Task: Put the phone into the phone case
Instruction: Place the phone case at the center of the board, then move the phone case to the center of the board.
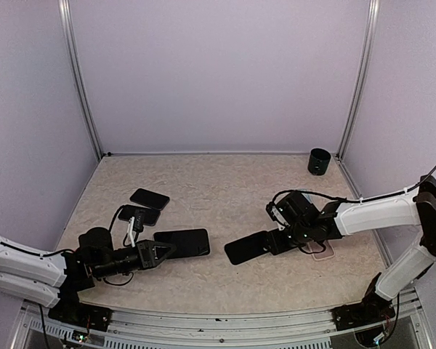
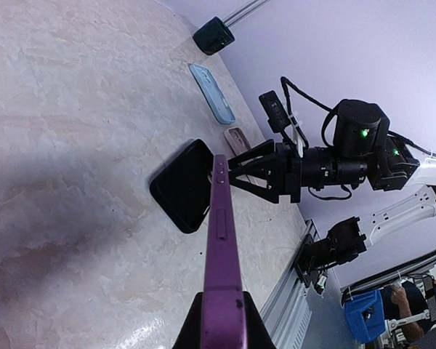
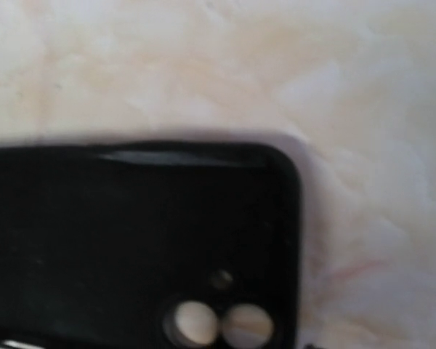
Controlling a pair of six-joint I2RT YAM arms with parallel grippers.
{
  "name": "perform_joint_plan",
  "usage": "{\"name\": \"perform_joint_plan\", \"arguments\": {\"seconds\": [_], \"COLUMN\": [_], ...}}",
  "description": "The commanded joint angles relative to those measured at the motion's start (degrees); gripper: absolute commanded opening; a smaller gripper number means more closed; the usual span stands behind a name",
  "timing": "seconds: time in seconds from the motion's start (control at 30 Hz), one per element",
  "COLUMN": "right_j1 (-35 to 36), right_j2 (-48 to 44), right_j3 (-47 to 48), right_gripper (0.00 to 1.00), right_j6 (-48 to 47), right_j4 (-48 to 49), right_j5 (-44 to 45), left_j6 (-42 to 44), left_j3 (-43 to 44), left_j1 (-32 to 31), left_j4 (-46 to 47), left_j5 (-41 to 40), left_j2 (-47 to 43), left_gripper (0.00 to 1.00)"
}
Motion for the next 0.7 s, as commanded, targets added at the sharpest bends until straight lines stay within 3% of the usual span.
{"name": "perform_joint_plan", "arguments": {"seconds": [0.0,0.33,0.67], "right_j1": [0.5,0.5,0.5], "right_j2": [-2.3,-2.2,-0.7], "right_j3": [-1.6,-7.0,-9.0], "right_gripper": [0.53,0.68,0.69], "right_j6": [0.7,0.6,-3.6], "right_j4": [-1.4,6.9,15.1], "right_j5": [3.4,-2.3,-8.6], "left_j6": [0.9,0.7,-0.4], "left_j3": [0.4,1.4,1.3], "left_j1": [-0.4,-0.4,-0.5], "left_j4": [1.9,1.9,2.1], "left_j5": [-0.8,-0.4,-2.1], "left_j2": [-1.2,0.3,1.5], "left_gripper": [0.00,0.00,0.00]}}
